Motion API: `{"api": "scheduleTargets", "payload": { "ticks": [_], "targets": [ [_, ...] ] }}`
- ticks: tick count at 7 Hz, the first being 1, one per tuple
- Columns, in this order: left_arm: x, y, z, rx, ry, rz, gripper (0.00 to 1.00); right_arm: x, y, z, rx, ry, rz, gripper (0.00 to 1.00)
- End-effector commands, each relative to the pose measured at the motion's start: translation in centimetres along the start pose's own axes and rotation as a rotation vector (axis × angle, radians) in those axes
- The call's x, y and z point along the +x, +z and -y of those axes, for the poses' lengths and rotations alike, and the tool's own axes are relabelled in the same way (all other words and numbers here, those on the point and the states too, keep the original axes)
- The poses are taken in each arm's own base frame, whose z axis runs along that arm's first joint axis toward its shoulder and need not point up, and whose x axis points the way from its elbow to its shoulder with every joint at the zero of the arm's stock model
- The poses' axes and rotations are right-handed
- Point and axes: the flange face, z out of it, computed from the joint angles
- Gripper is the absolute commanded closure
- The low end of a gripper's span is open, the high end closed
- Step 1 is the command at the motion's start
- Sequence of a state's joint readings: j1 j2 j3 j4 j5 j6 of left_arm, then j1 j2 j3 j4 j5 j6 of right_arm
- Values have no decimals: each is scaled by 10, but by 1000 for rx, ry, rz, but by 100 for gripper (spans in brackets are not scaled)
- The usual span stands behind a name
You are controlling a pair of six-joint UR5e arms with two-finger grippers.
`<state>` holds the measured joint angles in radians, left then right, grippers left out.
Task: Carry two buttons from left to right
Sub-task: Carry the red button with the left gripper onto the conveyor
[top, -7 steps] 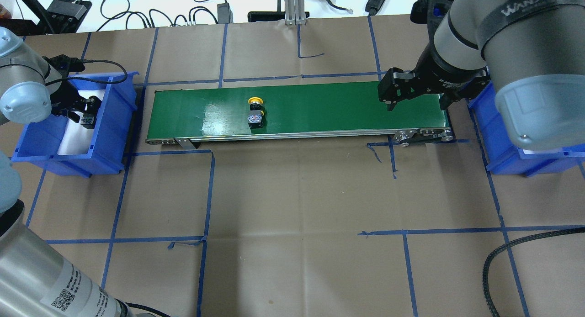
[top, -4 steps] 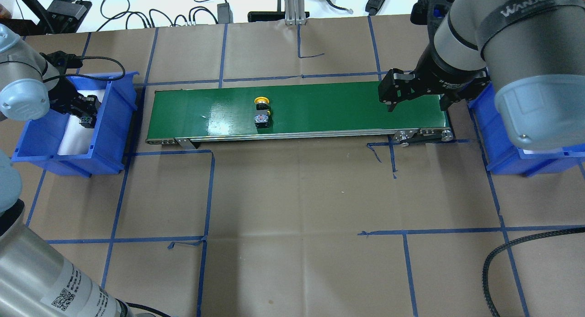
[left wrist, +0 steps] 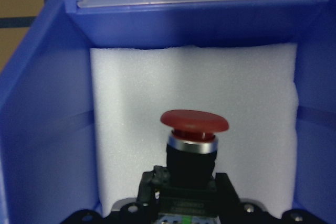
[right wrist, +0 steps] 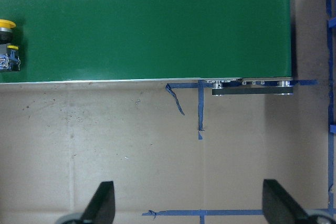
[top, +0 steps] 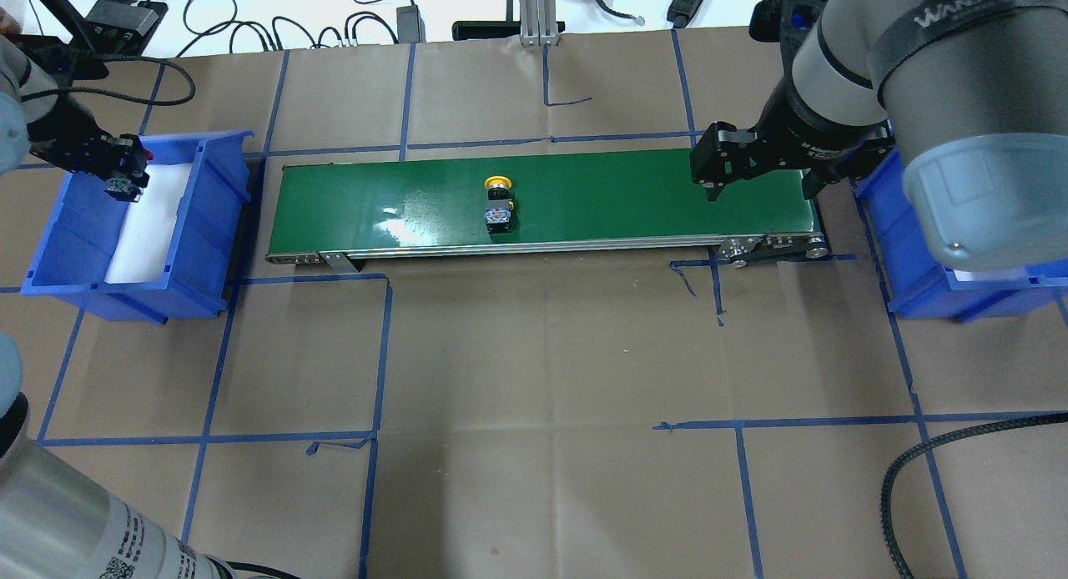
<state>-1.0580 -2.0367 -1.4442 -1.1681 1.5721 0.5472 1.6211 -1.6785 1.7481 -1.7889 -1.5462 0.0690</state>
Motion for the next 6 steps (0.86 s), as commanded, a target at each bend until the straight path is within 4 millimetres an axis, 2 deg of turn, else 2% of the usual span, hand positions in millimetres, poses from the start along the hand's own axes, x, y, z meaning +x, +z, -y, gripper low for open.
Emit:
{"api": "scheduleTargets", "payload": {
  "ticks": [1, 3, 4, 6],
  "targets": [
    [11, -72, -14, -21, -4, -11, 100, 1, -1, 2, 5, 4, 0, 0],
    [27, -75, -15, -42, -34, -32, 100, 1, 0, 1, 2, 3, 0, 0],
    [61, -77, -9, -42, -62, -30, 100, 2, 2, 0, -3, 4, -1, 0],
    [151, -81, 7, -43, -155, -31, 100, 1, 3, 0, -7, 4, -1, 0]
  ]
}}
